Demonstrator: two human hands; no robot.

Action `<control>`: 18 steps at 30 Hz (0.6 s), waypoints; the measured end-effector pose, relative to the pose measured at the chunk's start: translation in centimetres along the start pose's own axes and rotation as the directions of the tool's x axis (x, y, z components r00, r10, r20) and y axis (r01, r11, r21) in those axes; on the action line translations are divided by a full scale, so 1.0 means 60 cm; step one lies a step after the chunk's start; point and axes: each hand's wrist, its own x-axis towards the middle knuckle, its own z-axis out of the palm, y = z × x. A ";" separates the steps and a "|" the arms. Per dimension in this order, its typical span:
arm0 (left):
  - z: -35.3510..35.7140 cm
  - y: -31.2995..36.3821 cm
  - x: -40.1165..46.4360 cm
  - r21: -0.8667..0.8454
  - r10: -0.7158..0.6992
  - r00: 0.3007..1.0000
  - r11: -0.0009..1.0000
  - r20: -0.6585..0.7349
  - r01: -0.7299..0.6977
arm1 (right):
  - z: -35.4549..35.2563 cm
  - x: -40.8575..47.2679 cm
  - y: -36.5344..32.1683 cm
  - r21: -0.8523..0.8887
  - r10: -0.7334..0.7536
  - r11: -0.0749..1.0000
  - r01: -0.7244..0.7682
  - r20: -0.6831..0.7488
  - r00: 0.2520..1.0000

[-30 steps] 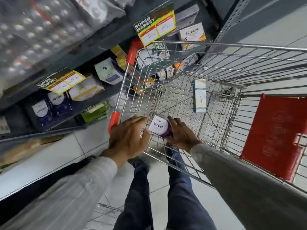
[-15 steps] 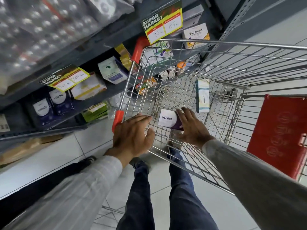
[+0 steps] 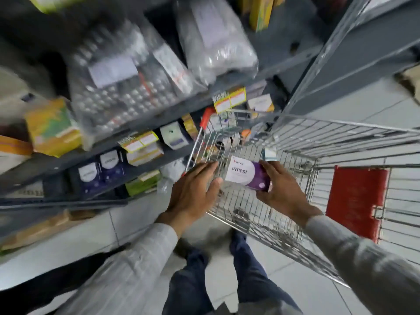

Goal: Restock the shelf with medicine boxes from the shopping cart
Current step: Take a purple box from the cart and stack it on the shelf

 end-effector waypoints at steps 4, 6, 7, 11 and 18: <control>-0.147 0.055 -0.034 -0.012 0.130 0.909 0.989 -0.397 -0.147 | -0.174 -0.051 -0.079 0.043 -0.128 0.990 0.135 -0.150 0.980; -0.243 0.074 -0.045 0.062 0.227 0.776 0.970 -0.588 -0.236 | -0.263 -0.067 -0.137 0.035 -0.214 0.973 0.228 -0.228 0.950; -0.291 0.077 -0.048 0.118 0.270 0.698 0.959 -0.663 -0.258 | -0.305 -0.068 -0.165 0.030 -0.264 0.959 0.282 -0.269 0.926; -0.454 0.065 -0.058 0.277 0.322 0.484 0.947 -0.814 -0.165 | -0.447 -0.054 -0.279 0.023 -0.432 0.877 0.479 -0.398 0.809; -0.579 0.049 -0.022 0.250 0.070 0.691 0.954 -0.720 0.164 | -0.605 0.069 -0.476 0.022 -0.572 0.768 0.640 -0.427 0.701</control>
